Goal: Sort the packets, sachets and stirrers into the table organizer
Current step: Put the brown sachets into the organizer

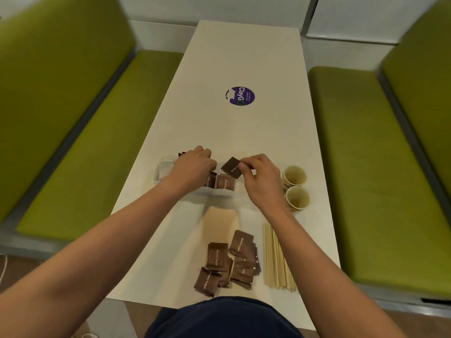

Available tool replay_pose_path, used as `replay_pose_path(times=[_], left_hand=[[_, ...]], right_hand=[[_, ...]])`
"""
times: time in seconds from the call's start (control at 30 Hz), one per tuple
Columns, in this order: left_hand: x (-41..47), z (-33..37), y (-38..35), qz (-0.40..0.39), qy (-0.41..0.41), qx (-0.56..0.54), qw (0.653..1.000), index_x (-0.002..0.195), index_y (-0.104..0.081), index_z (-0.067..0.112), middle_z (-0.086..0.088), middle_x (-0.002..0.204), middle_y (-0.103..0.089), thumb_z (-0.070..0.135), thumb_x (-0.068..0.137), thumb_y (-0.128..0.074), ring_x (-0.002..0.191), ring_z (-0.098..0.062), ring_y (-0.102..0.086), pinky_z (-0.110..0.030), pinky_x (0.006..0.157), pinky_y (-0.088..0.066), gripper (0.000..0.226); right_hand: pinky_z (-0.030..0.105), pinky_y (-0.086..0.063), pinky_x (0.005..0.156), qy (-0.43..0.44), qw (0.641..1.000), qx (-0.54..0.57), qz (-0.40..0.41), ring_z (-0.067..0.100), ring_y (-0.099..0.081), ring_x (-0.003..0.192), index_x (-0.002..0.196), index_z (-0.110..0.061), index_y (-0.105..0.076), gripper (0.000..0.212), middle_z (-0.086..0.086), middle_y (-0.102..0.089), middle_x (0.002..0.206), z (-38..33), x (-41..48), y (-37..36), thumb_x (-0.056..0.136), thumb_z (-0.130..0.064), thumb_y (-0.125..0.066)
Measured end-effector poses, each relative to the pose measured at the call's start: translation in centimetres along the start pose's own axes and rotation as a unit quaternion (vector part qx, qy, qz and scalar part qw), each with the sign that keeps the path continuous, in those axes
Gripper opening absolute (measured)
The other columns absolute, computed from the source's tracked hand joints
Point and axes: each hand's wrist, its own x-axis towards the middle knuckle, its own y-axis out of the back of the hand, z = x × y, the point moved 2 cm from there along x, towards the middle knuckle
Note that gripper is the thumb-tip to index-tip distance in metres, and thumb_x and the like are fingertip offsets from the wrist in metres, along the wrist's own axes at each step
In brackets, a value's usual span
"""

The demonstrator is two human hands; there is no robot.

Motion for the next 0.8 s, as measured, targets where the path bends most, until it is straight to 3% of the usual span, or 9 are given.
replay_pose_path(times=[0.13, 0.33, 0.57, 0.67, 0.8], left_hand=[[-1.4, -0.1, 1.1, 0.034, 0.049, -0.07, 0.996, 0.114, -0.073, 0.02, -0.002, 0.106, -0.06, 0.019, 0.09, -0.063, 0.103, -0.025, -0.051, -0.037, 0.074, -0.047, 0.026], [-4.2, 0.1, 2.2, 0.088, 0.087, -0.117, 0.985, 0.11, -0.075, 0.018, -0.003, 0.103, -0.062, 0.024, 0.093, -0.062, 0.099, -0.027, -0.052, -0.039, 0.071, -0.047, 0.022], [-6.7, 1.2, 2.4, 0.133, 0.086, -0.14, 0.977, 0.103, -0.076, 0.019, -0.001, 0.092, -0.06, 0.018, 0.094, -0.059, 0.092, -0.024, -0.051, -0.036, 0.065, -0.045, 0.019], [-7.7, 1.9, 2.2, 0.12, 0.086, -0.151, 0.977, 0.105, -0.074, 0.02, 0.001, 0.095, -0.059, 0.017, 0.093, -0.063, 0.094, -0.022, -0.051, -0.04, 0.069, -0.051, 0.017], [-9.5, 3.8, 1.2, 0.065, 0.076, -0.201, 0.975, 0.114, -0.07, 0.022, 0.005, 0.104, -0.057, 0.021, 0.094, -0.064, 0.103, -0.018, -0.052, -0.031, 0.075, -0.047, 0.022]], right_hand=[[0.029, -0.038, 0.084, -0.014, 0.995, -0.063, -0.075, 0.02, -0.045, 0.115, 0.116, -0.015, -0.074, 0.025, 0.0, -0.055, 0.116, 0.1, 1.9, -1.6, 0.104, -0.024, -0.054], [0.038, -0.049, 0.086, 0.017, 0.967, -0.188, -0.168, 0.028, -0.043, 0.117, 0.113, -0.013, -0.076, 0.028, 0.007, -0.054, 0.118, 0.5, 2.6, -3.4, 0.102, -0.025, -0.053], [0.032, -0.043, 0.084, 0.038, 0.981, -0.136, -0.13, 0.026, -0.045, 0.113, 0.129, -0.013, -0.069, 0.033, 0.005, -0.053, 0.113, 0.7, 1.2, -2.9, 0.1, -0.025, -0.061], [0.026, -0.037, 0.086, 0.036, 0.988, -0.101, -0.115, 0.022, -0.045, 0.112, 0.131, -0.017, -0.069, 0.034, -0.003, -0.049, 0.107, 1.0, -0.6, -1.8, 0.1, -0.03, -0.062], [0.023, -0.032, 0.087, 0.032, 0.988, -0.093, -0.119, 0.018, -0.048, 0.112, 0.129, -0.021, -0.07, 0.033, -0.008, -0.05, 0.107, 2.2, -4.3, -0.7, 0.1, -0.036, -0.061]])
